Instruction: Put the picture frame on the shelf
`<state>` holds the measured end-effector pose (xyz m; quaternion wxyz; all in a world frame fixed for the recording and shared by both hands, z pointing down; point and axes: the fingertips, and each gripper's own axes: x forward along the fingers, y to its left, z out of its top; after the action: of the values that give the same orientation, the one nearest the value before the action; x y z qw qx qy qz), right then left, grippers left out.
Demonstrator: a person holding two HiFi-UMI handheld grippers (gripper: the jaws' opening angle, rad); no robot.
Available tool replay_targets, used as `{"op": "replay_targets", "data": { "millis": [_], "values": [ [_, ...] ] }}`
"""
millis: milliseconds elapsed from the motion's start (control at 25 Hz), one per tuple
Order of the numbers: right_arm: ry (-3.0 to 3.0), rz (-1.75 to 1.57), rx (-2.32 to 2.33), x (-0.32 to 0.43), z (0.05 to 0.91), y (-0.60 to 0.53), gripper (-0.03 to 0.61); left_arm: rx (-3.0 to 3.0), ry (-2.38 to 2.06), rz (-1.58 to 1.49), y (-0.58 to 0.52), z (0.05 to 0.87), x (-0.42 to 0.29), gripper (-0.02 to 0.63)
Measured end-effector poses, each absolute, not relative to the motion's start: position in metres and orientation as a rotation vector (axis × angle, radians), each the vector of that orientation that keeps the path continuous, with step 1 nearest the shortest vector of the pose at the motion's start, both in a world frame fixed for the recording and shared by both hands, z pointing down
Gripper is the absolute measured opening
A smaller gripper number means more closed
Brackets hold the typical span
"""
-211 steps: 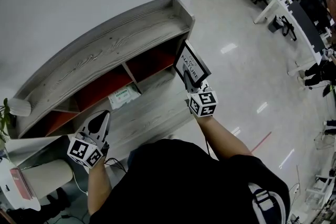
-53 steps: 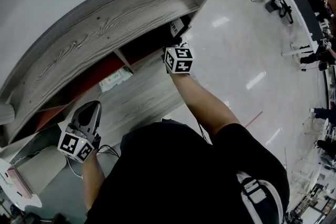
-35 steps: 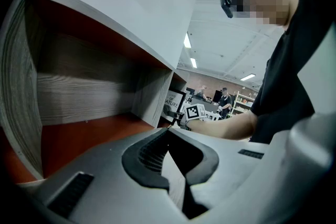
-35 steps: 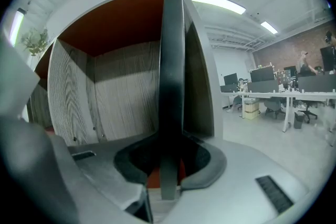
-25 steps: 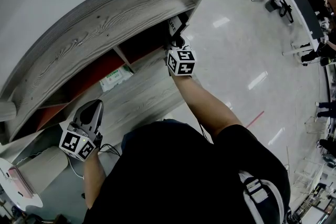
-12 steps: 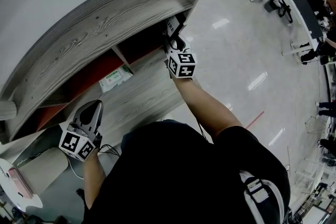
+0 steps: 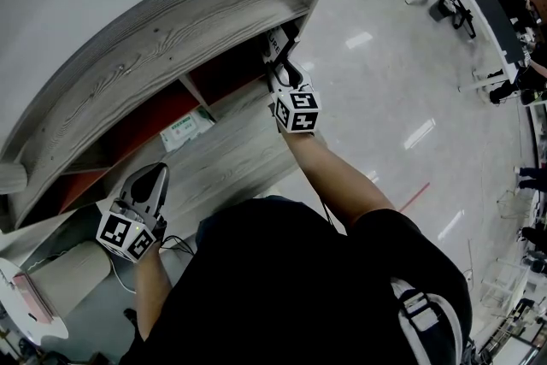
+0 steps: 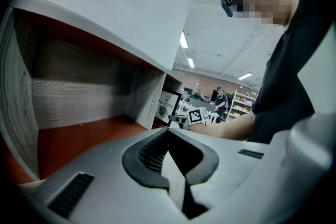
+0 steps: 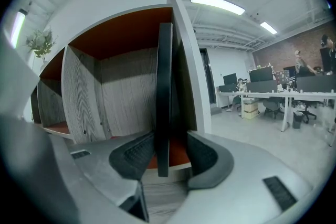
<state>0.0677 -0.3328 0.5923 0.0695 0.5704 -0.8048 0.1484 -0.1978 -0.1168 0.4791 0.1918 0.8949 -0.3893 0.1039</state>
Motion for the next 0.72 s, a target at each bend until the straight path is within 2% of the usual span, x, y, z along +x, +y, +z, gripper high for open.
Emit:
{"op": "replay_targets", "data": {
  "millis": [720],
  "values": [
    [-2.445,0.404,1.695,0.082,0.582,-0.306,0.178,2.528,-1.098,0.293,-0.112,0.471,-0.187,0.020]
  ]
}}
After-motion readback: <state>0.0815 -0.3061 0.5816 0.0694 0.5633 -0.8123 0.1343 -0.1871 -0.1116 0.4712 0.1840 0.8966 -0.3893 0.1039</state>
